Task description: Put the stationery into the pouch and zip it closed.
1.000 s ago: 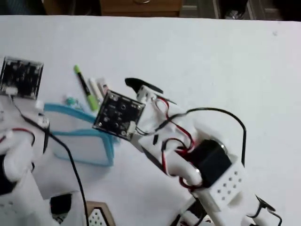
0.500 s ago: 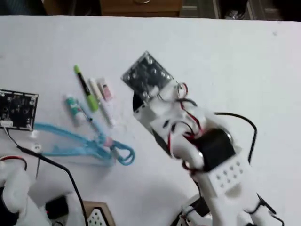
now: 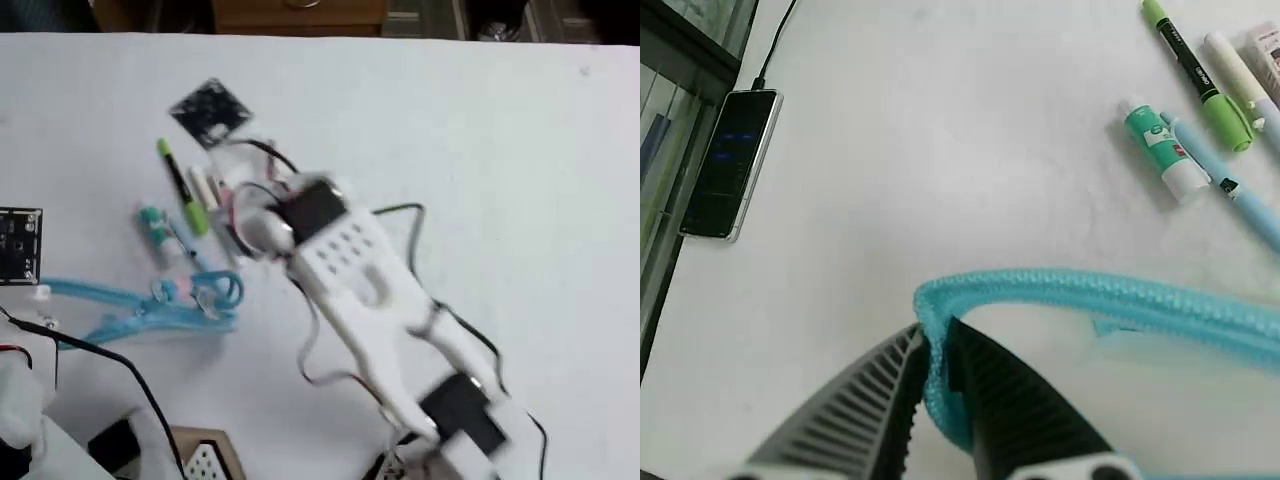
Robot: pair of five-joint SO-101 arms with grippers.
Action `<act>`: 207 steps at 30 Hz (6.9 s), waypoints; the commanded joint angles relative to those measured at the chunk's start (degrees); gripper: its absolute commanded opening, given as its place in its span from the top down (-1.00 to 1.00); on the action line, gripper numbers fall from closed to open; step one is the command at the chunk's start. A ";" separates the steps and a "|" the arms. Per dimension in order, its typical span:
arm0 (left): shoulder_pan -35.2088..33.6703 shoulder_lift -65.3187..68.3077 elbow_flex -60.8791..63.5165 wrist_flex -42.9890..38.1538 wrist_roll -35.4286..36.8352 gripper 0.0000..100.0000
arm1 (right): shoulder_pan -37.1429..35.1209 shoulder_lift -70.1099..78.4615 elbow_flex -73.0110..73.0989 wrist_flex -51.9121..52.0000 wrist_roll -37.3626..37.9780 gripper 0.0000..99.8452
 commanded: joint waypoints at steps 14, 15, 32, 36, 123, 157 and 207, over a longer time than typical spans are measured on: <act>0.40 0.48 5.10 0.70 0.79 0.95 | -1.27 45.32 -47.47 11.30 -7.30 0.70; 1.19 0.48 5.10 0.70 1.05 0.95 | -1.01 47.96 -49.76 11.30 -7.82 0.70; 17.27 0.84 5.54 0.62 0.79 0.95 | 3.12 71.78 -74.29 18.59 -5.63 0.88; 17.10 0.84 5.54 0.62 -3.96 0.95 | 2.95 71.69 -74.37 20.88 -0.53 0.96; 26.51 0.84 5.54 -2.20 18.64 0.95 | -17.80 -59.91 62.86 -61.67 -19.78 0.97; 23.69 0.48 5.01 -1.14 18.46 0.96 | 1.45 -47.78 35.16 -35.82 -20.57 0.55; 23.34 0.48 5.45 -0.97 18.64 0.96 | 3.56 70.37 -72.62 2.68 -11.96 0.97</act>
